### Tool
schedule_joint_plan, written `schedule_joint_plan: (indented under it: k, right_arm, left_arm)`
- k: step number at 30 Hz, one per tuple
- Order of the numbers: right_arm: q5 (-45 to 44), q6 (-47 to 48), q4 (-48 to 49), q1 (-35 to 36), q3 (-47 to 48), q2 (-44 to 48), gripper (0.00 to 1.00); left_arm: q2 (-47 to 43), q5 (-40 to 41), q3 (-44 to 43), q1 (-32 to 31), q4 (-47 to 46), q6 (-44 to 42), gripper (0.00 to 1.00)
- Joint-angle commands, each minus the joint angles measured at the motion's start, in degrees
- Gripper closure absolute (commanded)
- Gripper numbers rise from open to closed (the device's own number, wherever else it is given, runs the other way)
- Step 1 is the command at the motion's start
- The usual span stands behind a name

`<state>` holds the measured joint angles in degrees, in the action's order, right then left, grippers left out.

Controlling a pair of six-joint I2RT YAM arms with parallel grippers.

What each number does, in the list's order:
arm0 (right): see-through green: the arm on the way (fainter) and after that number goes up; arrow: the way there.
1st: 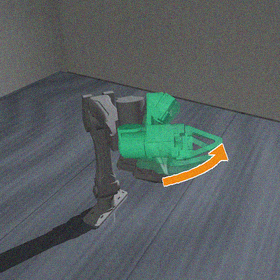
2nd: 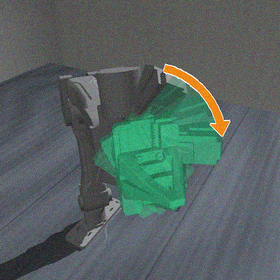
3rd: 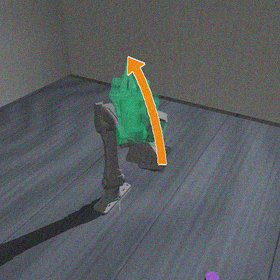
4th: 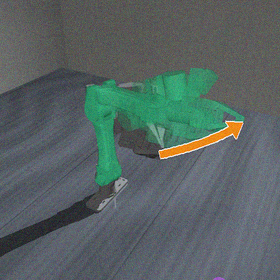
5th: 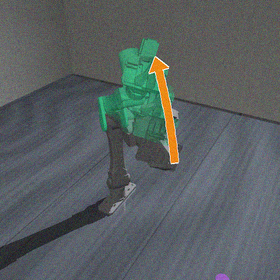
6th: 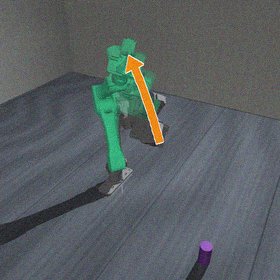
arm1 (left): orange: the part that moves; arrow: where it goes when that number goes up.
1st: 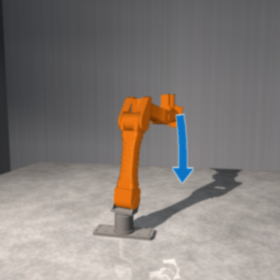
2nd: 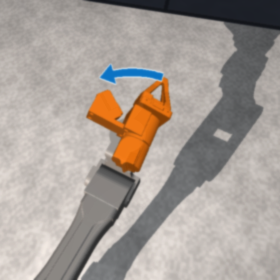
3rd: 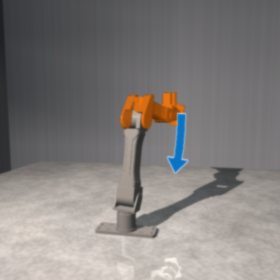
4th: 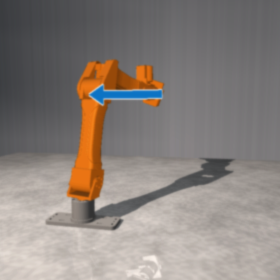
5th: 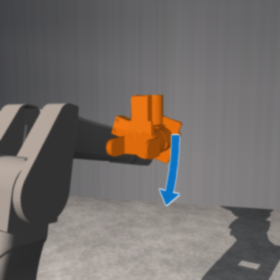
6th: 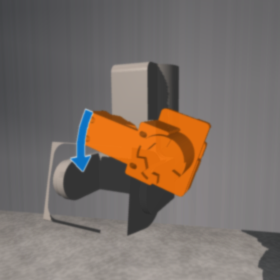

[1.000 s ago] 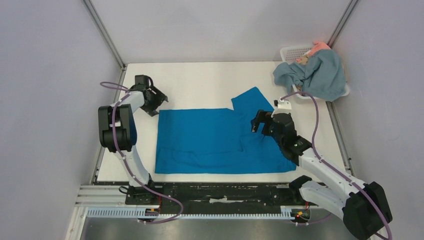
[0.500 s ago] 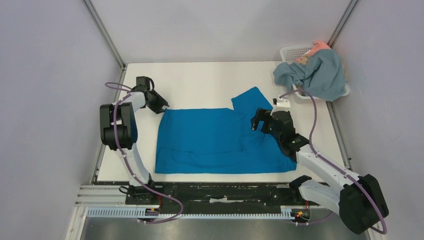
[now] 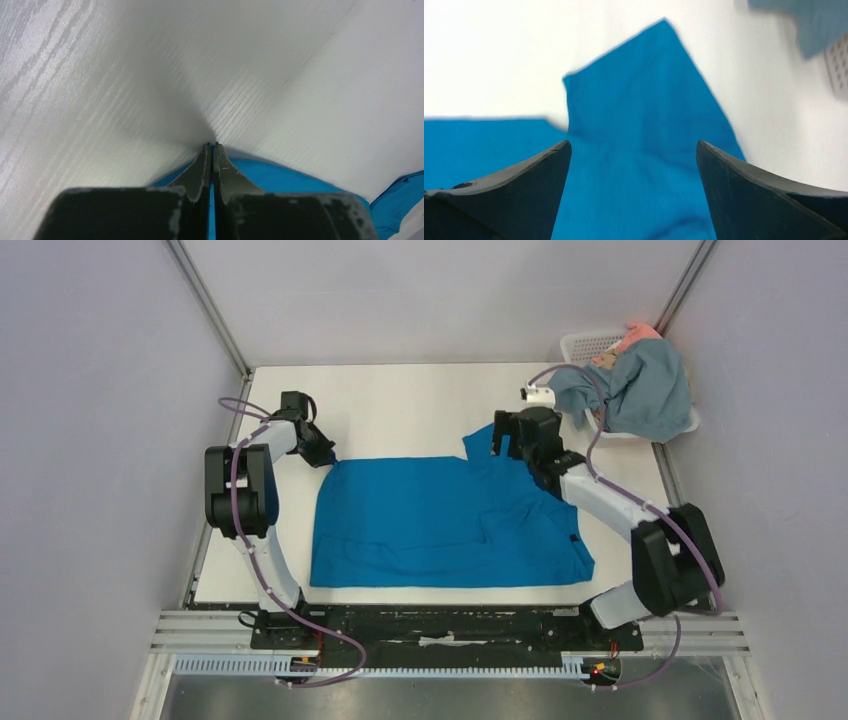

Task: Fold and stack the t-shirts
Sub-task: Grab the side of the flattened tshirt furthest away from the robot with both arms

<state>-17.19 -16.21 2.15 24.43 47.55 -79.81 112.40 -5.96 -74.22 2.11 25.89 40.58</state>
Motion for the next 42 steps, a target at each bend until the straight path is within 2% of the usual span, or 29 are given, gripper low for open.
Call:
schedule_joint_plan:
  k: [1,8,15,21,27,29,34,35,38,42]
  right_arm:
    - [-2.3,2.5,-1.3,-3.2,14.2,-12.7,0.02]
    - [-2.6,5.1,-6.3,-6.2,39.3,-36.9,0.08]
    - [-2.7,8.3,-10.1,-7.6,55.0,-51.5,0.14]
    - [-2.2,5.7,-10.8,-7.6,48.2,-50.1,0.2]
    - [-0.1,4.1,-10.1,-7.5,40.6,-46.3,0.36]
    - [0.2,3.9,-10.1,-7.5,39.5,-45.4,0.48]
    - [1.4,3.3,-6.7,-7.5,36.9,-42.7,0.95]
    - [1.7,3.6,-6.7,-7.5,37.1,-42.1,1.0]
    - [1.6,4.1,-6.0,-7.4,35.8,-38.4,1.0]
    - [2.4,4.4,-2.6,-7.0,26.6,-29.8,1.0]
  left_arm:
    - [1.7,0.3,0.5,-0.5,3.5,-3.7,0.98]
    - [1.6,1.3,-0.1,-0.7,3.7,-3.4,0.98]
    - [1.0,3.0,-0.8,-1.0,4.4,-3.0,0.98]
    - [0.6,3.4,-0.8,-1.3,4.7,-2.7,0.98]
    - [0.1,3.4,-0.6,-1.4,4.9,-2.7,0.98]
    - [-0.4,3.6,-0.3,-1.4,5.0,-2.6,0.98]
    - [-1.6,4.0,-0.9,-1.4,5.2,-2.8,0.98]
    - [-1.8,4.2,-1.3,-1.4,5.3,-2.8,0.98]
    - [-3.1,5.1,-1.7,-1.3,6.3,-3.2,0.98]
    - [-5.9,5.3,0.4,-3.9,6.0,-3.2,0.98]
